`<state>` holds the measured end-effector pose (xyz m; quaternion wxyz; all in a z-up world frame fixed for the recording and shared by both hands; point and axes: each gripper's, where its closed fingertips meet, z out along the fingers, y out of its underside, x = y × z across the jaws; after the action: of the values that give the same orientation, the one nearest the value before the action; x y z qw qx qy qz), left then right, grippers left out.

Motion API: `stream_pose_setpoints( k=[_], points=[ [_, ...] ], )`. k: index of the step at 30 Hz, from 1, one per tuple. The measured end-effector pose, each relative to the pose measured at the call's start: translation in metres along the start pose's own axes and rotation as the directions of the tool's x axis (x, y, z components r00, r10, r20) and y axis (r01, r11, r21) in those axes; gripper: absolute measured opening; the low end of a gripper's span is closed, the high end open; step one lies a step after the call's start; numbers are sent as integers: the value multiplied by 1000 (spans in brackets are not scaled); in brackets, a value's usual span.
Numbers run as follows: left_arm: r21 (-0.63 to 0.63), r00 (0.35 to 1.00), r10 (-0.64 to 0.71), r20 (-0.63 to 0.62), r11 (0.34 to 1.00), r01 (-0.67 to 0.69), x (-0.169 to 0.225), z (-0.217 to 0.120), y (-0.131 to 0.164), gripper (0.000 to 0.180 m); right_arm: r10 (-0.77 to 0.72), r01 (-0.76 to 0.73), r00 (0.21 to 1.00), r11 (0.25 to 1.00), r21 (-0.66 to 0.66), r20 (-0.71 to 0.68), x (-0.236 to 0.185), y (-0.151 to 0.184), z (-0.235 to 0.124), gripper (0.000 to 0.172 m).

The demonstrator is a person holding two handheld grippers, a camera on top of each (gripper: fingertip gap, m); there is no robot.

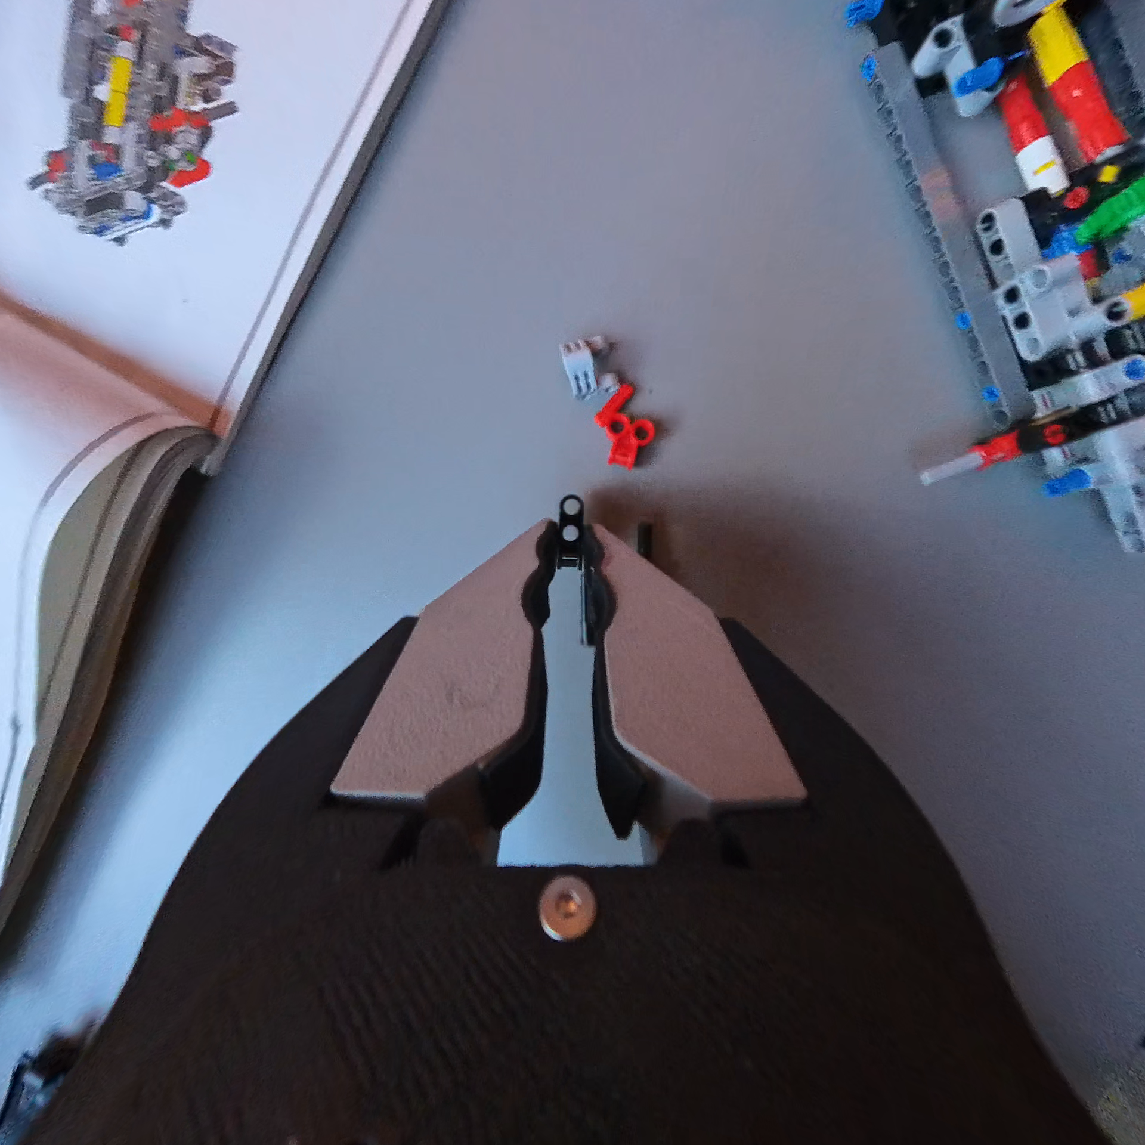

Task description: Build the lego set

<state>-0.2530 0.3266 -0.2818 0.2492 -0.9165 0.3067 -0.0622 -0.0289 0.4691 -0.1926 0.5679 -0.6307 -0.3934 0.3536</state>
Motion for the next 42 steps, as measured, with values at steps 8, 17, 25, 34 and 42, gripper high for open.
stream_pose_setpoints(
  k=[8,17,25,34,42],
  points=[
    [86,995,-77,-68,993,82,3,-3,-11,27,-1,3,998,999,-34,59,-13,4,4,0],
    [345,972,-181,-152,911,224,12,-17,-41,25,22,-17,997,998,-66,69,-12,9,7,0],
    [443,986,-165,-24,882,158,-10,-17,-56,22,15,-10,999,993,-114,46,-6,15,15,0],
    [412,973,-231,-4,886,212,-25,-10,-34,17,3,23,994,974,-225,112,-13,31,22,7],
    [304,965,-261,-16,918,254,-28,-7,-10,18,-63,82,991,985,-154,122,-8,16,9,22]
  ],
)
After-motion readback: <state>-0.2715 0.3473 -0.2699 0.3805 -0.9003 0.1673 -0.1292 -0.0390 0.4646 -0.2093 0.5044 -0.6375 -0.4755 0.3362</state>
